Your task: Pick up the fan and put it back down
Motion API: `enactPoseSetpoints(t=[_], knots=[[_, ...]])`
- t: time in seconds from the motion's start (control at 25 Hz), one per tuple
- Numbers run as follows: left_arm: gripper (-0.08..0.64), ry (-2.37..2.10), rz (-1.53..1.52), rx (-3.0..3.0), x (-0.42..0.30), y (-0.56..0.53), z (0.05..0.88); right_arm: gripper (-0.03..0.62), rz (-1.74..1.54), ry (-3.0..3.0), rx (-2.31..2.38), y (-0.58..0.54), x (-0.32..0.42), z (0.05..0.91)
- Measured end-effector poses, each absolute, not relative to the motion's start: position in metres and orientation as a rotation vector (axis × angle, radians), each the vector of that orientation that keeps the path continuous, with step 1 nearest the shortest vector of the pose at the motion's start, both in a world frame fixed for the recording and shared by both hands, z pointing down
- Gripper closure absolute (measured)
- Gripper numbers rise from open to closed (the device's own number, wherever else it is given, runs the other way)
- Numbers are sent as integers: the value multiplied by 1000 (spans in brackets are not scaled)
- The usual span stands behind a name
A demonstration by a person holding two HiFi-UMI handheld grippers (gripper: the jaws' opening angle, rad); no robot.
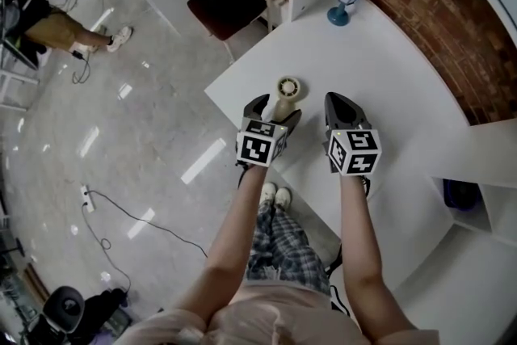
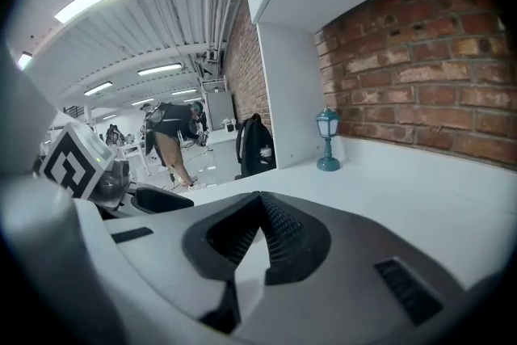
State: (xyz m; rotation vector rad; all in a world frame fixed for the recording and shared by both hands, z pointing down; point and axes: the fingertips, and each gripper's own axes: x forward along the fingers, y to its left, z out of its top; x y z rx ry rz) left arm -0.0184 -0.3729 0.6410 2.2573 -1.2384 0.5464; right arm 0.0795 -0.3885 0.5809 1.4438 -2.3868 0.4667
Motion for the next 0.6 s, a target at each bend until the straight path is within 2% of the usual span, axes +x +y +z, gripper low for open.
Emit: enactPoseSetpoints(t=[0.28,0.4,0.6], knots=[[181,-1229,716,2167,-16,-377,677,577,501,-2360,1423,-394,81,603],[255,-1217,768,2145,-16,-375,685,577,512,-2358,1420,-399,83,607],[284,-1191,877,2114,-14,-372,700,577,526,-2357,1412,-402,84,612]])
